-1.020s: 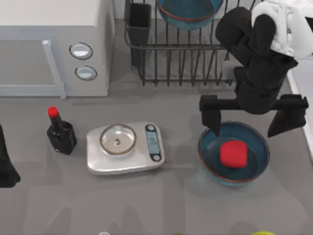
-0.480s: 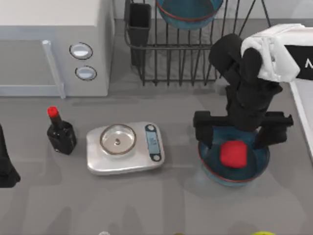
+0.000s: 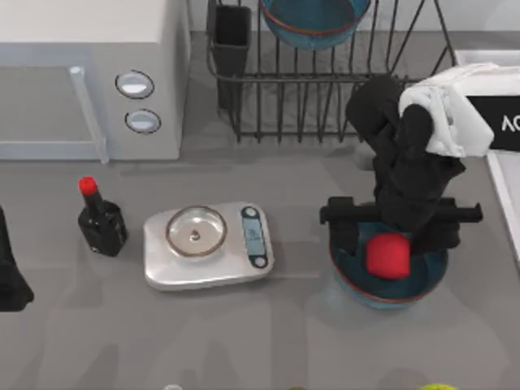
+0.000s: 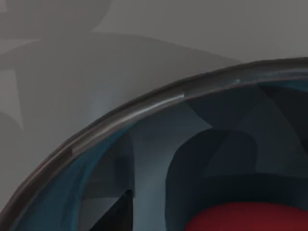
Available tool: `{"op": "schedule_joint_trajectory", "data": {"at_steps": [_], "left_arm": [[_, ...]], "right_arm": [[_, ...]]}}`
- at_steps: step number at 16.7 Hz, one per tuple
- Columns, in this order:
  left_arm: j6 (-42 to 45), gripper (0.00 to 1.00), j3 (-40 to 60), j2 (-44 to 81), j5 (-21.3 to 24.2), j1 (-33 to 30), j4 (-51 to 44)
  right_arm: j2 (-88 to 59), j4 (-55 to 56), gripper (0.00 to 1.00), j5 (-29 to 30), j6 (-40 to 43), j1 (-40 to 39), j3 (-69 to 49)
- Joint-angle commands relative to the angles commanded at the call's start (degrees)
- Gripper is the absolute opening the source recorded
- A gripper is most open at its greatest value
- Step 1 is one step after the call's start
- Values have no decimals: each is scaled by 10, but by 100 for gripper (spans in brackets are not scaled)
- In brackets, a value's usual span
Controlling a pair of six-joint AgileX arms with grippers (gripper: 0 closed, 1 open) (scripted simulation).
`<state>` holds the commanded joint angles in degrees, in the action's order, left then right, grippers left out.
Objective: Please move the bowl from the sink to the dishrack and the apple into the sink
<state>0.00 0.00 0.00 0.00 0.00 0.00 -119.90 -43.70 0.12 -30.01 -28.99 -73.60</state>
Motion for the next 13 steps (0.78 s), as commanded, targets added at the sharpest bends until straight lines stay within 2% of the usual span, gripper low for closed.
{"op": "schedule_joint_trajectory", "data": {"at_steps": [13], "left_arm": [[0, 100, 0, 0, 0, 0, 0]], "right_arm": [[0, 0, 2, 0, 0, 0, 0]]}}
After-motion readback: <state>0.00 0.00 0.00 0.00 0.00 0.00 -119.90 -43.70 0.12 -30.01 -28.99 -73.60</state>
